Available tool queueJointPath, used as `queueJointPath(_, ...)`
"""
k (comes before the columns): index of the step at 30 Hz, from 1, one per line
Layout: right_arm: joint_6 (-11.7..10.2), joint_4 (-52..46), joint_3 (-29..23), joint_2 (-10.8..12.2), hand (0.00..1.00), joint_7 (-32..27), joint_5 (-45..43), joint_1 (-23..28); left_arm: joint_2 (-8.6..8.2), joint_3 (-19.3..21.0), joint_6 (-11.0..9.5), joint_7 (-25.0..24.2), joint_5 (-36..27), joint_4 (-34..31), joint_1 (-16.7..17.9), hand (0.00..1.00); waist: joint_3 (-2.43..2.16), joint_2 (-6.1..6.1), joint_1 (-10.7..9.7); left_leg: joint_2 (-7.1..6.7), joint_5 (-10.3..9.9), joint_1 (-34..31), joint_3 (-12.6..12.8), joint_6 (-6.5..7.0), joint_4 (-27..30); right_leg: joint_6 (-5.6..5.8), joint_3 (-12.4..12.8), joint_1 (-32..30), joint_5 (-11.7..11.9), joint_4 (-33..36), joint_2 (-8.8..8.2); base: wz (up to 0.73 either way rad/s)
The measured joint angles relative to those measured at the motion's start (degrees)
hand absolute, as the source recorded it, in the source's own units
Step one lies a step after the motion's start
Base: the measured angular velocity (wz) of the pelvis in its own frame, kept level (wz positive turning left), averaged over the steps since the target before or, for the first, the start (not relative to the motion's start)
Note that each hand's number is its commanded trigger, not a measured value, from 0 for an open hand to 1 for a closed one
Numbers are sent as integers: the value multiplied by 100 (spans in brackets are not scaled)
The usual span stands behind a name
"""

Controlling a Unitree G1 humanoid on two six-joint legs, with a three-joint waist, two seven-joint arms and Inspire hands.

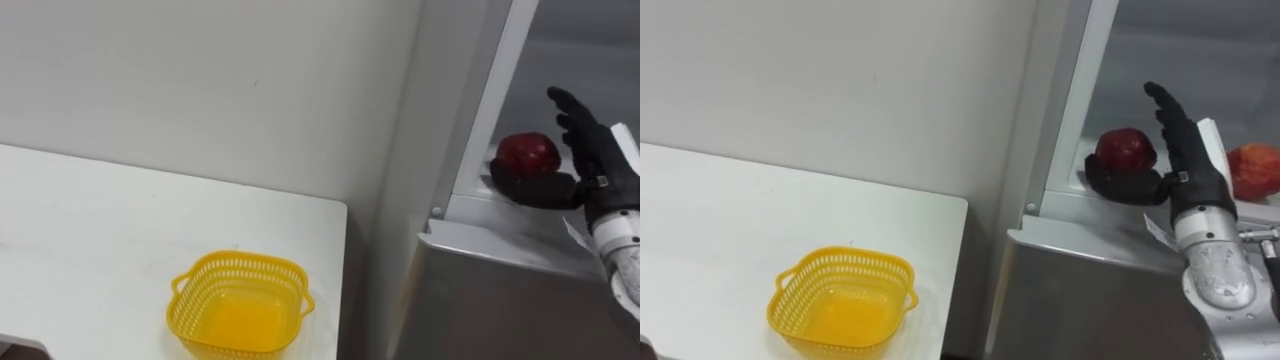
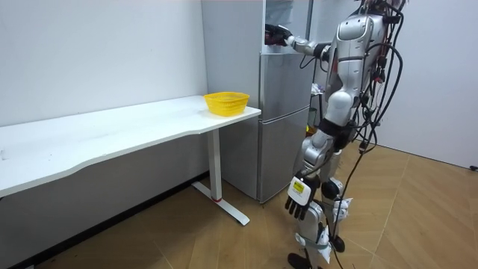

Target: Retrieve from the upper fridge

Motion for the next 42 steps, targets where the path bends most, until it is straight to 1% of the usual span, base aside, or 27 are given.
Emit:
queueJointPath(2, 82, 1, -4, 0, 0, 189, 212, 0, -1, 0, 91, 0, -2, 2, -5, 0, 12, -17, -4, 3, 0, -2, 6, 0, -10, -3, 3, 2, 2, 3, 2, 0)
queueJointPath(4, 121, 1, -36, -1, 1, 304, 293, 0, -7, 1, 120, 0, -1, 12, -10, 0, 13, -20, 1, 4, -1, -2, 14, 0, -17, -4, 15, -2, 3, 3, 4, 0)
queueJointPath(5, 126, 1, -54, -1, 52, 344, 293, -1, -6, 3, 124, 0, -1, 16, -14, 0, 14, -22, 6, 6, -1, -3, 19, 0, -18, -5, 25, -7, 3, 3, 6, -5)
queueJointPath(6, 137, 1, -58, -2, 52, 412, 302, -7, -7, 4, 133, 0, -2, 20, -14, 0, 16, -23, 16, 14, -1, -4, 41, -1, -20, -9, 52, -20, 5, 5, 14, -10)
queueJointPath(7, 137, -1, -58, -1, 86, 487, 323, -8, -7, 3, 157, 0, -4, 19, -16, 0, 18, -20, 22, 24, -1, -5, 70, -1, -19, -17, 75, -39, 10, 5, 21, -10)
queueJointPath(8, 137, -2, -58, -2, 100, 525, 346, -8, -7, 3, 173, 0, -4, 19, -20, 0, 18, -21, 18, 25, -1, -6, 74, -1, -18, -18, 80, -45, 11, 5, 22, -9)
queueJointPath(11, 139, -11, -64, -12, 100, 635, 428, -18, -13, 2, 198, 1, -8, 18, -48, 0, 4, -42, 13, 26, -1, -3, 109, -1, -18, -20, 120, -67, 12, 5, 24, -6)
queueJointPath(12, 141, -11, -64, -12, 100, 673, 547, -45, -13, 2, 199, 2, -7, 17, -65, 0, 11, -31, 6, 26, -2, -3, 117, -1, -17, -22, 130, -72, 13, 3, 24, -3)
queueJointPath(15, 141, -10, -64, -12, 100, 799, 717, -80, -10, 2, 198, 8, -5, 17, -80, 0, 12, -31, 2, 28, -1, 5, 125, -1, -20, -22, 138, -69, 13, 2, 25, 0)
queueJointPath(19, 141, -7, -58, -37, 100, 943, 718, -87, -9, 2, 198, 27, -5, 17, -74, 0, 15, -27, 2, 28, -1, 7, 128, -1, -20, -22, 140, -69, 13, 0, 25, 0)
queueJointPath(30, 139, -3, -77, -63, 100, 897, 755, -118, -9, 0, 226, 34, -14, 15, -93, 0, 0, -47, 10, 29, -2, 5, 123, -1, -19, -22, 135, -71, 13, 0, 25, 0)
queueJointPath(32, 139, -3, -77, -63, 100, 890, 770, -118, -9, 0, 229, 25, -11, 15, -96, 0, 10, -33, 8, 29, -2, 10, 123, -1, -16, -22, 135, -62, 13, -1, 24, 0)
queueJointPath(34, 139, -3, -73, -62, 100, 851, 777, -118, -9, -4, 234, 13, -17, 16, -99, 0, 10, -34, 10, 29, -1, 41, 119, -1, -16, -22, 133, -44, 13, -1, 24, 0)
queueJointPath(35, 140, -3, -71, -62, 100, 828, 779, -120, -8, -4, 236, 12, -21, 15, -99, 0, 21, -17, 13, 28, -1, 59, 115, -1, -16, -22, 131, -35, 13, -1, 24, 0)
queueJointPath(36, 150, -2, -69, -61, 100, 763, 789, -142, -9, -4, 236, 11, -32, 7, -102, 0, 22, -17, 27, 28, -1, 76, 111, -1, -17, -22, 122, -20, 13, 0, 24, 0)
queueJointPath(37, 168, -3, -65, -59, 100, 734, 835, -151, -7, -14, 237, 11, -29, -1, -99, 0, 40, 9, 24, 28, -1, 81, 108, -1, -21, -22, 123, -13, 13, -2, 25, 0)
queueJointPath(39, 168, -25, -59, -54, 100, 652, 921, -163, -11, -23, 237, 14, -3, -8, -106, 0, 37, 4, 19, 27, -1, 57, 105, -1, -27, -22, 122, -14, 13, -5, 26, 0)
queueJointPath(41, 168, -92, -63, -19, 100, 493, 880, -163, -12, -42, 238, 26, 1, -7, -121, 0, 51, 27, 24, 25, -2, 30, 96, -1, -32, -22, 114, -19, 13, -7, 27, 4)
queueJointPath(42, 166, -162, -69, 25, 100, 365, 814, -163, -9, -63, 238, 27, -5, 3, -120, 0, 38, 38, 25, 25, -2, -8, 87, -1, -31, -22, 114, -52, 13, -8, 29, 0)
